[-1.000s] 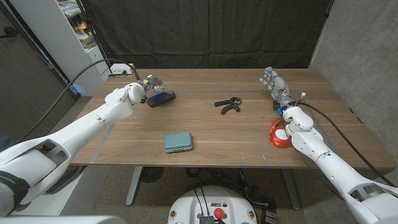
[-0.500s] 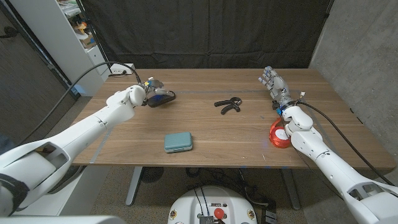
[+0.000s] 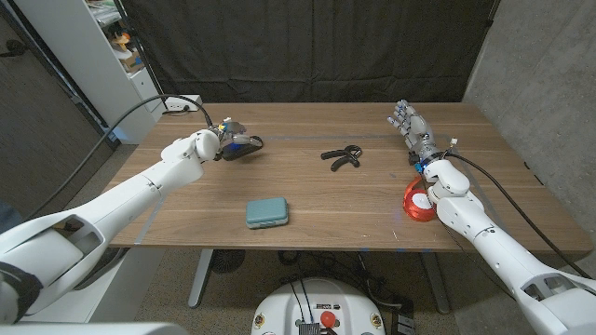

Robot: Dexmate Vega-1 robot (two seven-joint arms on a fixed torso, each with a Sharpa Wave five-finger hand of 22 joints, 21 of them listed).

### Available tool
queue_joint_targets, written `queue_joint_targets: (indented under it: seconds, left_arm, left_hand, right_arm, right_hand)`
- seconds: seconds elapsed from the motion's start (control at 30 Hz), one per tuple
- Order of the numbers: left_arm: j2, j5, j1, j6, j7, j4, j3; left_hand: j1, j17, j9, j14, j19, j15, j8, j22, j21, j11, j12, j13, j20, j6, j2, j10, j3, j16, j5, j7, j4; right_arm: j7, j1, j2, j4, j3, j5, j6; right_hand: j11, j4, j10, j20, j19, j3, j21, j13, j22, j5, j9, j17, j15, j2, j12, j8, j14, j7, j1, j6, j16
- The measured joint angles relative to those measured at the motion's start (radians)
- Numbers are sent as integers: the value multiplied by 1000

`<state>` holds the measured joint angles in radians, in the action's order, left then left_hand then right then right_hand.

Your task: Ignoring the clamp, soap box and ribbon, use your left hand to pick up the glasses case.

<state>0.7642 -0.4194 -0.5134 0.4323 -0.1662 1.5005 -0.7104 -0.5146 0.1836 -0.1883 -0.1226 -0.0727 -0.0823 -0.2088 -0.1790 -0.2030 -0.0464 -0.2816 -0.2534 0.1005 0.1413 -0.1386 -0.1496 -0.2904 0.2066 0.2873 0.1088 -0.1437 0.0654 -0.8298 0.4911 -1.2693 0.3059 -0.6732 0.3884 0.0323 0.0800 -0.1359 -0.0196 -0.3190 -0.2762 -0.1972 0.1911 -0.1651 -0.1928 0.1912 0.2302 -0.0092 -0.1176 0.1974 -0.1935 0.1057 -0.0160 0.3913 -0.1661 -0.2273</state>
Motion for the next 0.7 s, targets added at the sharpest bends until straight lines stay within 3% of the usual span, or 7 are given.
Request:
queue_joint_targets:
  seconds: [0.7]
  left_arm:
    - [-28, 10, 25, -27, -1, -71, -25]
  left_hand:
    - [-7, 0, 0, -3, -2, 3, 0, 0, 0, 5, 0, -5, 2, 0, -1, -5, 4, 0, 0, 0, 4]
  right_arm:
    - [-3, -2, 2, 9, 1, -1, -6]
  right_hand:
    - [-5, 4, -5, 0, 0, -4, 0, 0, 0, 0, 0, 0, 4, 4, 0, 0, 3, -4, -4, -4, 0]
